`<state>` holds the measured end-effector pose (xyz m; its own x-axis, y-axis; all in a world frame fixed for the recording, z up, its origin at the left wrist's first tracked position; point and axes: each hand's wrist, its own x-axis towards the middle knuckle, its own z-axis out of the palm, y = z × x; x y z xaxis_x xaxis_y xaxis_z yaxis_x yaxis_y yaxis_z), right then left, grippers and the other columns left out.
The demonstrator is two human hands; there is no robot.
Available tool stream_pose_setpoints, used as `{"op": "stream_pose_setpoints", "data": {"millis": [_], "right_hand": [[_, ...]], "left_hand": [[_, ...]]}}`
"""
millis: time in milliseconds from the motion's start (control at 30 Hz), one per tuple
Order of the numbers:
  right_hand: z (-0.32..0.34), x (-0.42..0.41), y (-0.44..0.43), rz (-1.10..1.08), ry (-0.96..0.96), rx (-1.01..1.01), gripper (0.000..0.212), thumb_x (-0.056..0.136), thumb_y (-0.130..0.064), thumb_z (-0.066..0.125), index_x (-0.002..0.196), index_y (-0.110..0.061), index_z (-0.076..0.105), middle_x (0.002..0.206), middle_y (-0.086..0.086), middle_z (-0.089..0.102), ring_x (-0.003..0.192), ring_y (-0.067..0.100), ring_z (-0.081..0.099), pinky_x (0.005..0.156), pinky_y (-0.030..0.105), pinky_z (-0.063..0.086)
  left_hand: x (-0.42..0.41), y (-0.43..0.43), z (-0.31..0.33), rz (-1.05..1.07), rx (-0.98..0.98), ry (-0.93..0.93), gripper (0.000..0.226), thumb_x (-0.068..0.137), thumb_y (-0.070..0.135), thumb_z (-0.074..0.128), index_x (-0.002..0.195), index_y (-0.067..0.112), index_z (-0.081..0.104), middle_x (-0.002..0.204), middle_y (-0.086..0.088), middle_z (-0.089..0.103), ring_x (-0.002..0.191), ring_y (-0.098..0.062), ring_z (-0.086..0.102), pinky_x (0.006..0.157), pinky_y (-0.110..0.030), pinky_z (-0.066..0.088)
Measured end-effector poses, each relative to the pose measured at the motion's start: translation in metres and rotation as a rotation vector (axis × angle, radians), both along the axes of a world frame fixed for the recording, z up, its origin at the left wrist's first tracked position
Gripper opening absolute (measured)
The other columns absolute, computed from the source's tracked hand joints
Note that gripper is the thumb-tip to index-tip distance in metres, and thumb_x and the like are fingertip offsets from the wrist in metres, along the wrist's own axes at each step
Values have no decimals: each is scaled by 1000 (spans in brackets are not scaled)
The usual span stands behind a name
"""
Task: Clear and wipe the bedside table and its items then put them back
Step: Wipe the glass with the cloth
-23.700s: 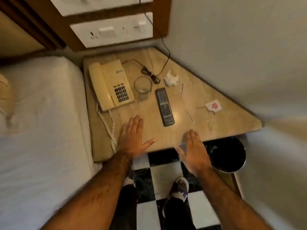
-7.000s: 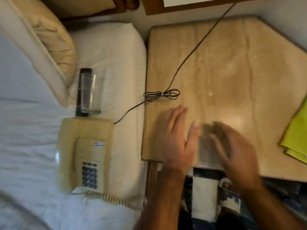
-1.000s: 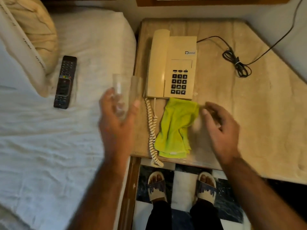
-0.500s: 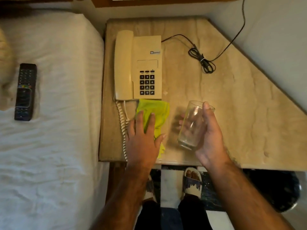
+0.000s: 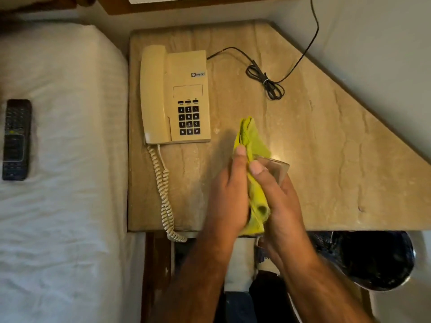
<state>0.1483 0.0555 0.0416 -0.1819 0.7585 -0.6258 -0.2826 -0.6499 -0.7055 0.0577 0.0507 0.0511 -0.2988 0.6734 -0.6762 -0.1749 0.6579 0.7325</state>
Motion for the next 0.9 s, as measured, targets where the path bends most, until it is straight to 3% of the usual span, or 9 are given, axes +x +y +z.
{"op": "stream_pose_setpoints", "data": {"millis": [67, 200, 267, 333, 400, 500, 633, 767, 900], "right_hand": [[3, -2, 11, -3, -68, -11, 59, 73, -31, 95, 125, -11, 72, 115, 9, 82, 107, 25, 79, 87, 35, 64], [-3, 2, 41, -28, 21, 23, 60, 62, -44, 95, 107, -10, 73, 103, 12, 74, 96, 36, 71, 95, 62, 54], [-1, 2, 39, -13, 120, -19, 64, 60, -43, 90, 113, -11, 74, 101, -2, 78, 92, 22, 74, 95, 50, 54], [0, -2, 31, 49, -65, 41, 77, 60, -51, 83, 126, -14, 70, 121, -7, 78, 111, 15, 76, 105, 45, 56], [5, -10, 23, 53, -334, 160, 79, 61, -63, 84, 126, -22, 65, 124, 3, 75, 113, 21, 74, 99, 44, 61], [18, -16, 27, -8, -599, 260, 67, 71, -64, 88, 119, -24, 64, 107, -4, 75, 97, 13, 74, 84, 34, 64], [18, -3, 42, 46, -415, 142, 48, 84, -55, 76, 120, -23, 73, 93, -2, 79, 86, 11, 75, 83, 35, 57], [7, 6, 26, 186, -277, 61, 54, 84, -50, 68, 120, -10, 72, 109, 4, 79, 96, 15, 75, 84, 37, 58], [6, -6, 30, 74, -320, 122, 63, 70, -57, 86, 120, -20, 73, 117, 1, 81, 108, 21, 79, 96, 47, 64]], "left_hand": [[-1, 4, -7, 90, -86, -141, 74, 74, 94, 47, 114, 39, 77, 115, 5, 79, 111, -16, 73, 107, -45, 53], [16, -29, 6, 92, -114, -29, 44, 95, 76, 44, 98, 46, 76, 99, 18, 78, 97, 3, 71, 92, -26, 52], [11, -32, 5, 131, -114, -180, 53, 87, 78, 52, 101, 37, 82, 105, 3, 82, 106, -16, 75, 104, -44, 54], [2, -17, 3, 218, -110, -252, 56, 88, 70, 54, 100, 25, 84, 106, -11, 81, 106, -30, 76, 108, -55, 53], [2, 0, 7, 203, -86, -175, 57, 93, 69, 49, 105, 24, 82, 105, -9, 81, 102, -28, 78, 103, -54, 57], [19, -5, 20, 233, 49, 76, 55, 96, 75, 39, 116, 37, 74, 101, 8, 80, 94, -7, 76, 89, -37, 62], [42, -31, 26, 207, 118, 102, 20, 106, 48, 41, 110, 54, 59, 98, 37, 70, 92, 17, 66, 81, -9, 51], [14, 5, 11, 260, -50, -134, 40, 105, 58, 45, 103, 33, 77, 99, 3, 81, 97, -16, 77, 99, -47, 59], [6, 18, -3, 314, 5, -247, 55, 90, 67, 54, 120, 25, 76, 119, -4, 79, 117, -24, 73, 110, -50, 51]]}}
